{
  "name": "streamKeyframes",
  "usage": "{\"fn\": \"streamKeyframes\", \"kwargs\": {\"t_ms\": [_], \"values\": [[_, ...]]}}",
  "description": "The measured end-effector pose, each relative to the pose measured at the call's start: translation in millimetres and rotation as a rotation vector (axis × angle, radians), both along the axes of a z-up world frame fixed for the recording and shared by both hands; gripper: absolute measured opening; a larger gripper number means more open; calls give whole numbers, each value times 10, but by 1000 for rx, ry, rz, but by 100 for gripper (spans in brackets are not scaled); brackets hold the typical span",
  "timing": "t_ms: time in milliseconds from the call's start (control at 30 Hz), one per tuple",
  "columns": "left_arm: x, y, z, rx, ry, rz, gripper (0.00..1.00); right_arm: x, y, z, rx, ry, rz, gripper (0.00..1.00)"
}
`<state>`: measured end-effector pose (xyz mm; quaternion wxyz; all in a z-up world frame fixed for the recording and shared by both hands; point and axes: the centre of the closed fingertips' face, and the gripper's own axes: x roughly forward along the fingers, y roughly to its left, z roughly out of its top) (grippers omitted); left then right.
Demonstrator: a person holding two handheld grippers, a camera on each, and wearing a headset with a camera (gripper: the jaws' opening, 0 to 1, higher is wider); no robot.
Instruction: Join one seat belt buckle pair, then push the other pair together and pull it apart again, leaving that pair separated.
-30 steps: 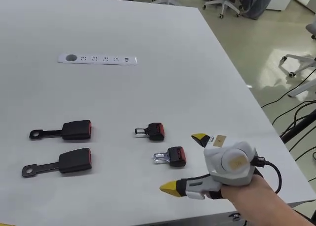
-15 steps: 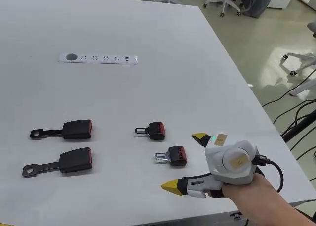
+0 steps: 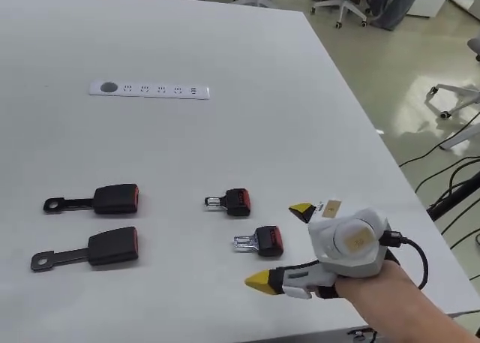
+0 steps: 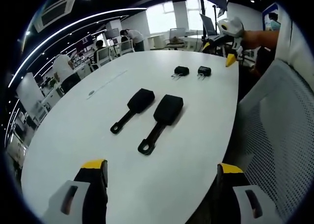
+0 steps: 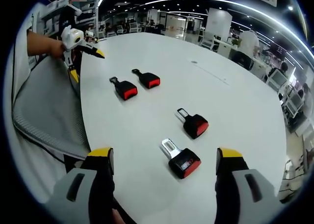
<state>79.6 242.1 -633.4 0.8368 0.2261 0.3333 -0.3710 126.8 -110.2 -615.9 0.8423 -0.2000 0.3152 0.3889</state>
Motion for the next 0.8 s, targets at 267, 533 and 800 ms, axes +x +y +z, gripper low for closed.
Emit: {"fn": "streamKeyframes", "kwargs": {"t_ms": [267, 533, 800], "values": [[9, 13, -18, -5, 16, 20, 94, 7, 21, -12, -17, -3, 21, 82], [45, -115, -65, -8, 47, -15, 92, 3, 90, -68, 11, 4, 50, 80], [215, -313, -63, 7, 69, -64, 85, 76, 120, -137, 5, 14, 96, 73]]}}
